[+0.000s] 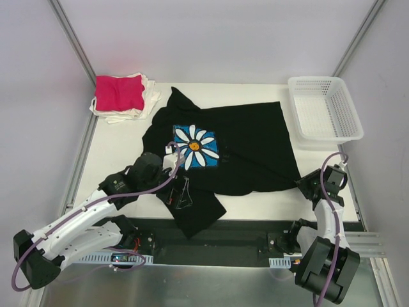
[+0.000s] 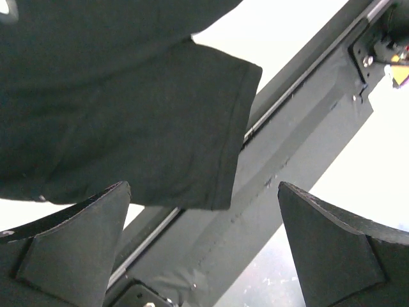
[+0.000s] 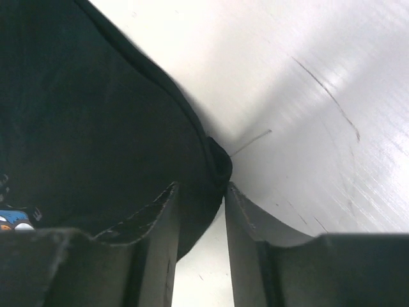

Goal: Fold and stack the t-shirts
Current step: Flatten out the tshirt

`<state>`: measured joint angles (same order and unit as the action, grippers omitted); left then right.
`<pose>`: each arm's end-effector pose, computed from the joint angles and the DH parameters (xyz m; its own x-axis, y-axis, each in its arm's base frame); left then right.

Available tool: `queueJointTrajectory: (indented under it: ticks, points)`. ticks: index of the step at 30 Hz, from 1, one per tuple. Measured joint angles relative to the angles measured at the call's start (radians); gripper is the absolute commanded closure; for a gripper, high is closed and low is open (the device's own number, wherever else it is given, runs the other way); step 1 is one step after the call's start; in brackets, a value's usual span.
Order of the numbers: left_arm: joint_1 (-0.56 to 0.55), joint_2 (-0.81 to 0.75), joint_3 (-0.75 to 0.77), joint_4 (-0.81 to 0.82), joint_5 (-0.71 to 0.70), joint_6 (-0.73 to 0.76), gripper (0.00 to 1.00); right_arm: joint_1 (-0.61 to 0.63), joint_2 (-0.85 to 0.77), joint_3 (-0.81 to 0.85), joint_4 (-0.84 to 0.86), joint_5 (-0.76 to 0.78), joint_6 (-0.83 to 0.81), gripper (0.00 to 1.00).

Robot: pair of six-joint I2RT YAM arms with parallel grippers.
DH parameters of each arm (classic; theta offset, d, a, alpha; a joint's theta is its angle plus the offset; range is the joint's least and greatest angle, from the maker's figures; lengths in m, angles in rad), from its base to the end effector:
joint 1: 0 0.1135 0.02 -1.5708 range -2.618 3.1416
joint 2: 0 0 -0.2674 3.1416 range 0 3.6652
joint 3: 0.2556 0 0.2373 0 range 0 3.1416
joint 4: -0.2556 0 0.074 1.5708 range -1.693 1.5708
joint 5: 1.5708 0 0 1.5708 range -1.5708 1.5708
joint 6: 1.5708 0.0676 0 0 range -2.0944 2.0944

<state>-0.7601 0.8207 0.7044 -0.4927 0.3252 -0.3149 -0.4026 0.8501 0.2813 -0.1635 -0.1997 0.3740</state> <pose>0.1199 -0.1438 0.2631 -0.6552 0.2180 -0.7233 0.6730 0.6034 -0.4278 0.1650 -0.0557 0.1475 -0.4819 0.5944 -0.6438 0.4559 0.7975 0.3951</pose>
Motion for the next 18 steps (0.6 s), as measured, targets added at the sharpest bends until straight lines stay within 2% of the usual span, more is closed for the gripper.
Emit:
queueJointTrajectory:
  ticks: [1,4,12,18]
  points:
    - [0.000,-0.016,-0.017,-0.014,0.012,-0.012,0.01,0.000,0.002,0.016,-0.011,0.000,-0.002,0.51]
    - [-0.013,-0.039,-0.051,-0.048,0.035,-0.035,0.01,0.000,0.002,0.055,-0.020,0.000,0.000,0.47]
    - [-0.051,0.128,-0.064,-0.059,0.062,-0.099,0.01,0.000,0.002,0.085,-0.014,-0.023,0.013,0.50]
    - [-0.092,0.135,-0.201,0.064,0.026,-0.224,0.01,0.000,0.014,0.101,-0.002,-0.055,0.036,0.54]
